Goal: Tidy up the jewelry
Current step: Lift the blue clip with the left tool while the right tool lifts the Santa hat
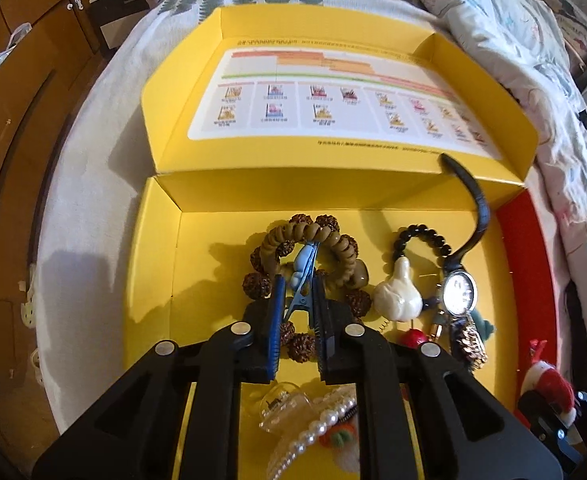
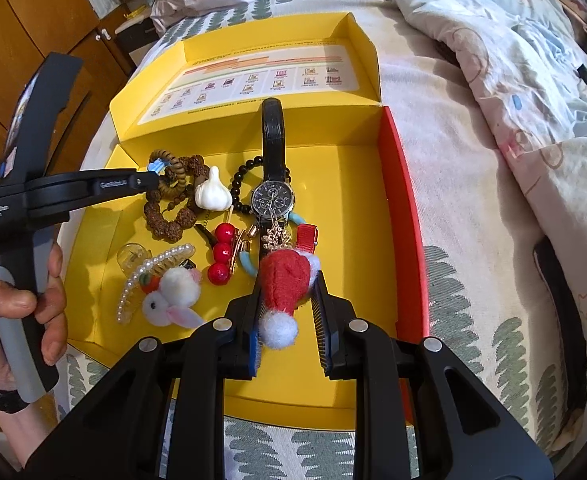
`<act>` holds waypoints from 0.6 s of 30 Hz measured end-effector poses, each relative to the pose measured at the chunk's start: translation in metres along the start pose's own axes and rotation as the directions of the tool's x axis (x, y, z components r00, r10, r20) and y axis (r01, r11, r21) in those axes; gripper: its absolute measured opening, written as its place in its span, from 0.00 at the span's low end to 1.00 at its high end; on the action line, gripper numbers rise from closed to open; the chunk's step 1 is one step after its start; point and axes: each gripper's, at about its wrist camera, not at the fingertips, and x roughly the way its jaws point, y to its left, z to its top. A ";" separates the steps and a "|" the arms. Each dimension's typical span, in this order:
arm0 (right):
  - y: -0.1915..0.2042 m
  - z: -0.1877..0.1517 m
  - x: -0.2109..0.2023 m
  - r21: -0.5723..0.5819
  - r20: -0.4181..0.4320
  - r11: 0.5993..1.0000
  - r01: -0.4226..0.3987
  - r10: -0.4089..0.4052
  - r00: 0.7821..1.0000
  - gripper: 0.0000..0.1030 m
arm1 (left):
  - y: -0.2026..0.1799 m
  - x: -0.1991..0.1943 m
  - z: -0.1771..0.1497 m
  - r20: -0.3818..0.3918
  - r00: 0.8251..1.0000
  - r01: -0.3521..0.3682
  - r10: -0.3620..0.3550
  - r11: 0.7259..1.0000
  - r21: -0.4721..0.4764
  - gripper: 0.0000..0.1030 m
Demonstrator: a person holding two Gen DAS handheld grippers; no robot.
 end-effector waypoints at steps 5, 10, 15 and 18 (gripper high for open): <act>0.000 -0.001 -0.011 0.005 0.013 1.000 -0.017 0.017 1.000 0.21 | 0.005 -0.013 -0.003 0.010 1.000 0.011 -0.011 1.000 -0.001 0.13; -0.001 -0.004 -0.024 0.010 0.029 1.000 -0.023 0.022 0.999 0.22 | 0.013 -0.020 -0.007 0.002 0.999 0.032 -0.032 0.999 -0.012 0.13; -0.006 -0.007 -0.035 0.017 0.038 1.000 -0.021 0.020 0.999 0.22 | 0.015 -0.026 -0.016 -0.052 0.994 0.098 -0.099 0.995 -0.013 0.13; -0.009 -0.011 -0.043 0.021 0.044 0.999 -0.025 0.024 0.999 0.22 | 0.016 -0.030 -0.022 -0.057 0.995 0.078 -0.079 0.997 -0.016 0.13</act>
